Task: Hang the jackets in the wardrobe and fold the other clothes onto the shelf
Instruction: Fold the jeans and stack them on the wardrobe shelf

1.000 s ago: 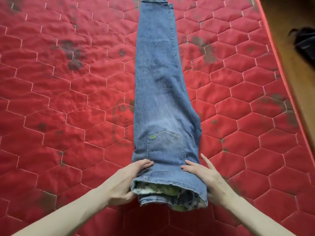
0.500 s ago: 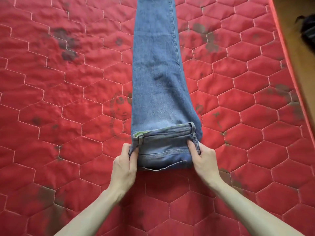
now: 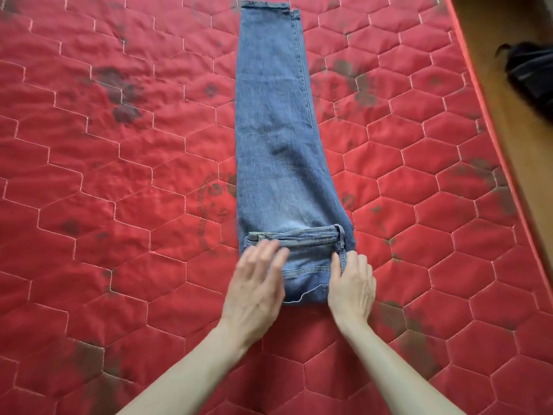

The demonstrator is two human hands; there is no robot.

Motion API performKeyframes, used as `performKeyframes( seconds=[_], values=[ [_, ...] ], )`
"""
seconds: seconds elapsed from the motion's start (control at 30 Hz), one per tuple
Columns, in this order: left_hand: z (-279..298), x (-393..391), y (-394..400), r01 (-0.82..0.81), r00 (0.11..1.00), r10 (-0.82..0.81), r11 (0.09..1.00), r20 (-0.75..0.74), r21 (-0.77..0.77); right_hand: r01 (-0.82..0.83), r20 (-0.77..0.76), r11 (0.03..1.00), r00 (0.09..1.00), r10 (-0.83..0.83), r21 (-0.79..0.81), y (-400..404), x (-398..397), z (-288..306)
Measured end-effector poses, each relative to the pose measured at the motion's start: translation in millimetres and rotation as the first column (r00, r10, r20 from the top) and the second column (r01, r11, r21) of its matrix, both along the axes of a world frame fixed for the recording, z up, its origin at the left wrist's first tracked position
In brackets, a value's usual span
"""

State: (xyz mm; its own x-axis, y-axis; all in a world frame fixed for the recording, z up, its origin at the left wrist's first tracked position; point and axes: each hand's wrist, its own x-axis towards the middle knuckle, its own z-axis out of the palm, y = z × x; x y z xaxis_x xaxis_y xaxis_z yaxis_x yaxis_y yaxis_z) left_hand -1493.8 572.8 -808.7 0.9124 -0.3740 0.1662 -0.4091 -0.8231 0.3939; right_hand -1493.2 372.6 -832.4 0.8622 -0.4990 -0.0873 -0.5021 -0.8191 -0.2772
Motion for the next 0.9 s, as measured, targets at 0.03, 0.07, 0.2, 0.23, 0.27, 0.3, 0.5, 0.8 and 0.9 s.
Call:
performKeyframes(
  seconds=[0.03,0.07,0.2,0.23,0.27,0.3,0.5,0.8,0.9],
  values=[
    [-7,1,3,0.128,0.992,-0.127,0.987,-0.014,0.099,-0.015,-0.002,0.999,1.000,0.015,-0.031,-1,0,-2],
    [-15,3,6,0.202,0.979,-0.194,0.962,-0.062,0.182,-0.023,-0.003,0.998,1.000,0.023,-0.051,-2,0,-4],
    [-30,23,14,0.276,0.954,-0.228,0.922,-0.197,0.272,0.039,0.089,0.999,0.995,-0.037,-0.025,1,3,-16],
    [-33,26,14,0.271,0.953,-0.219,0.924,-0.207,0.271,0.038,0.144,0.999,0.989,-0.038,0.001,0,2,-18],
    [-33,28,13,0.261,0.954,-0.207,0.929,-0.216,0.263,0.004,0.206,1.000,0.979,-0.007,0.012,-2,2,-20],
    [-33,28,11,0.251,0.955,-0.196,0.934,-0.225,0.253,-0.082,0.259,0.997,0.962,0.082,-0.010,-6,3,-20],
    [-16,36,36,0.434,0.881,-0.376,0.884,-0.287,0.172,-0.919,0.018,0.389,0.388,0.921,-0.059,-63,15,7],
    [-10,74,77,0.661,0.749,-0.598,0.708,-0.286,0.249,-0.993,-0.275,-0.110,-0.098,0.956,-0.030,-124,83,19],
    [-13,90,85,0.715,0.696,-0.637,0.660,-0.333,0.232,-0.989,-0.210,-0.114,-0.093,0.973,-0.091,-123,92,8]
  ],
)
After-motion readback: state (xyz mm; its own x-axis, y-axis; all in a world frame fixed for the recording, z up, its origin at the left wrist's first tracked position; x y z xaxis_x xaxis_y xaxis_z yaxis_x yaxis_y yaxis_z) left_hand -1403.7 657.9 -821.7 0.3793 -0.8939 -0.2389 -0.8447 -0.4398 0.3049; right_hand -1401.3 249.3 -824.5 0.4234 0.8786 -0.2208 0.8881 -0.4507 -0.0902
